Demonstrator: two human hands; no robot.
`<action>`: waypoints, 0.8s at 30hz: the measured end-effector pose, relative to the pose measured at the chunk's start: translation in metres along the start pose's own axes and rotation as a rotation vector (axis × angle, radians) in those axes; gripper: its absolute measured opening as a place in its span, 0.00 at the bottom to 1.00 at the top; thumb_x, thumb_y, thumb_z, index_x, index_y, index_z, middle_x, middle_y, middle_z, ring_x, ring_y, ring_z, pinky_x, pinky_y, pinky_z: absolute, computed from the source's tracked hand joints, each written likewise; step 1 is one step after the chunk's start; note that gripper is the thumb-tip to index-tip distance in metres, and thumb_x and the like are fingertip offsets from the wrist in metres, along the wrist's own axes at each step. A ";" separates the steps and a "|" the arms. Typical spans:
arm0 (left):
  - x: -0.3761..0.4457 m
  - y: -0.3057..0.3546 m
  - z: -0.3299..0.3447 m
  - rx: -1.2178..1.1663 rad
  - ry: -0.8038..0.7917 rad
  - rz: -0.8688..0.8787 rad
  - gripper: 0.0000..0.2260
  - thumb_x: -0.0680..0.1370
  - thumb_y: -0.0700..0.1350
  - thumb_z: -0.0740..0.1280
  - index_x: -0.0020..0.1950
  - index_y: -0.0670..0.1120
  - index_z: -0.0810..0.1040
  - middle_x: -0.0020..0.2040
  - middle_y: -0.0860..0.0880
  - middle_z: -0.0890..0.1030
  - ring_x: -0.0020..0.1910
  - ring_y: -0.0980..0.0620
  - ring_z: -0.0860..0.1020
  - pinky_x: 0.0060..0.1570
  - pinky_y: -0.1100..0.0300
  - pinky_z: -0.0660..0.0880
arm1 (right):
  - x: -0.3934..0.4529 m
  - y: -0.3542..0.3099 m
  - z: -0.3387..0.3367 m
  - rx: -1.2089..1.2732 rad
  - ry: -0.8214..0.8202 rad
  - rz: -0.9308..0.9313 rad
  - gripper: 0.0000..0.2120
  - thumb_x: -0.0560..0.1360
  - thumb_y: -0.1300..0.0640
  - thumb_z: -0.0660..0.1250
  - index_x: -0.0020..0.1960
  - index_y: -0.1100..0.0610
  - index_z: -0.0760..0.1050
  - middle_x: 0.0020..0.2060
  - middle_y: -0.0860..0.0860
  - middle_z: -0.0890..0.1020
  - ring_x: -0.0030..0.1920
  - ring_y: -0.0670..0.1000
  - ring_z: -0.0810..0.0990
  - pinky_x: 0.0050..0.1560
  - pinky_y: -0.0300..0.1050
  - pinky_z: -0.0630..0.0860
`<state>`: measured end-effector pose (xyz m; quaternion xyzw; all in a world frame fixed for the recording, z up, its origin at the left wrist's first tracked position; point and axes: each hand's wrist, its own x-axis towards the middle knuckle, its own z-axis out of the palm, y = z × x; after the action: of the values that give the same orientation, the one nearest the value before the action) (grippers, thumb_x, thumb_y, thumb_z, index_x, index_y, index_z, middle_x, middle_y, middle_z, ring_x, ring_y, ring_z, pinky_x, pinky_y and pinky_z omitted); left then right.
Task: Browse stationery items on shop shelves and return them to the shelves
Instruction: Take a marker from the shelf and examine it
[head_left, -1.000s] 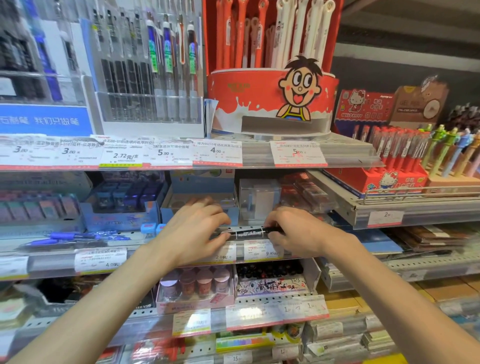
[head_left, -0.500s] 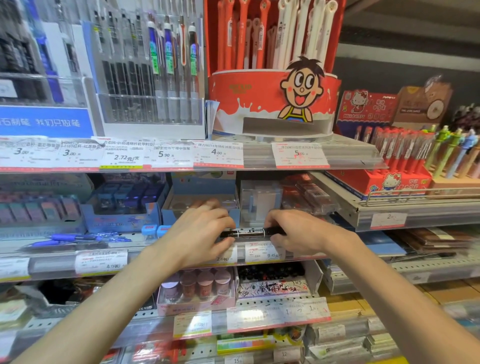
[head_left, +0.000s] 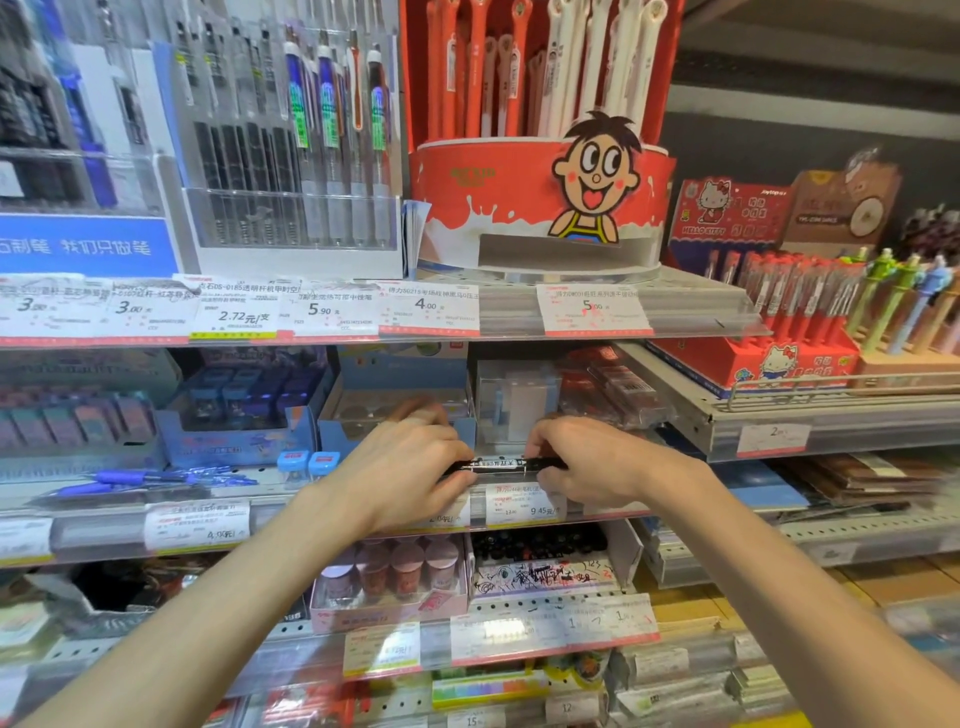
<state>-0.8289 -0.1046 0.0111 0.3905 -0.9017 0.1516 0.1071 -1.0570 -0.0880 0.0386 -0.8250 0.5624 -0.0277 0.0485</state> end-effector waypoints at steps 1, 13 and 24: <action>0.000 0.000 0.000 -0.001 0.006 0.003 0.22 0.79 0.60 0.50 0.53 0.53 0.81 0.46 0.56 0.81 0.55 0.50 0.74 0.56 0.56 0.67 | 0.000 0.000 0.000 0.004 -0.005 0.003 0.13 0.78 0.56 0.65 0.62 0.55 0.73 0.57 0.51 0.79 0.53 0.51 0.74 0.50 0.41 0.68; -0.005 -0.009 -0.009 -0.112 0.156 -0.045 0.17 0.79 0.60 0.57 0.54 0.53 0.81 0.47 0.55 0.81 0.55 0.47 0.75 0.48 0.52 0.77 | -0.005 -0.002 -0.009 0.035 0.171 -0.009 0.15 0.78 0.52 0.68 0.63 0.53 0.75 0.59 0.48 0.80 0.60 0.51 0.76 0.62 0.47 0.73; -0.052 0.022 0.003 -0.370 0.300 -0.003 0.18 0.79 0.58 0.60 0.61 0.50 0.81 0.47 0.56 0.78 0.47 0.55 0.75 0.46 0.54 0.76 | -0.060 -0.008 0.005 0.262 0.214 -0.035 0.10 0.76 0.48 0.71 0.57 0.45 0.79 0.52 0.38 0.80 0.52 0.39 0.77 0.51 0.36 0.73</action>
<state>-0.8103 -0.0563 -0.0117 0.3386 -0.8876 0.0402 0.3097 -1.0709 -0.0290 0.0346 -0.8135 0.5416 -0.1893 0.0950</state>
